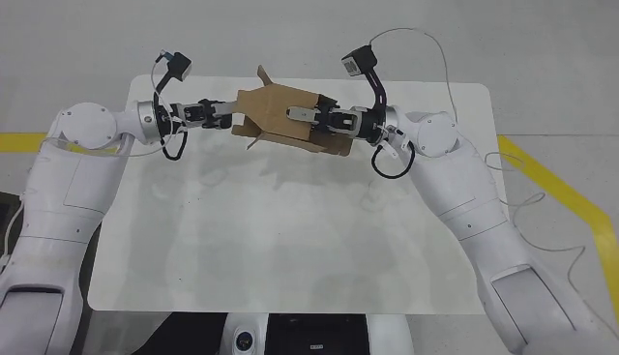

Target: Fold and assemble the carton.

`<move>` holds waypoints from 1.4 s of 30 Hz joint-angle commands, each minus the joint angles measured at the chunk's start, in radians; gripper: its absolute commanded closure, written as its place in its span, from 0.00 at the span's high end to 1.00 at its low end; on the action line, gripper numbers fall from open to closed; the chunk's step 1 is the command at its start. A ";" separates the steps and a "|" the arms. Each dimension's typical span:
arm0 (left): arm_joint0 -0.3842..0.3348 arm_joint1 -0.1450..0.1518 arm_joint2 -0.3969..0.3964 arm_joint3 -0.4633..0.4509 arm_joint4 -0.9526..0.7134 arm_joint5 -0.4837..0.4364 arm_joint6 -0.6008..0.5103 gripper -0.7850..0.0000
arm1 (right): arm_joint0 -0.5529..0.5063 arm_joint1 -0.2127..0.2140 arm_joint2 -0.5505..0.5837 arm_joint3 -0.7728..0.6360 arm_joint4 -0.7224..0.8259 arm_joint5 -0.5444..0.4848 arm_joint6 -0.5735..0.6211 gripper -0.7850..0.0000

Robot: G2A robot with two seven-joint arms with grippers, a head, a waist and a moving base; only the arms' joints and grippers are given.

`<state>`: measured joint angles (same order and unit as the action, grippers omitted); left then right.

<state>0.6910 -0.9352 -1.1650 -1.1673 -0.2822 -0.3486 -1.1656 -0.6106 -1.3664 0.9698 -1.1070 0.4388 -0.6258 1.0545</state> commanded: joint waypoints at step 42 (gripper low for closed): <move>-0.020 -0.009 0.026 -0.041 -0.070 -0.021 -0.069 1.00 | 0.045 -0.039 -0.083 0.059 0.057 0.008 0.083 0.00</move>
<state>0.6717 -0.9440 -1.1391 -1.2090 -0.3520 -0.3695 -1.2343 -0.5670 -1.4041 0.8890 -1.0488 0.4964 -0.6185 1.1361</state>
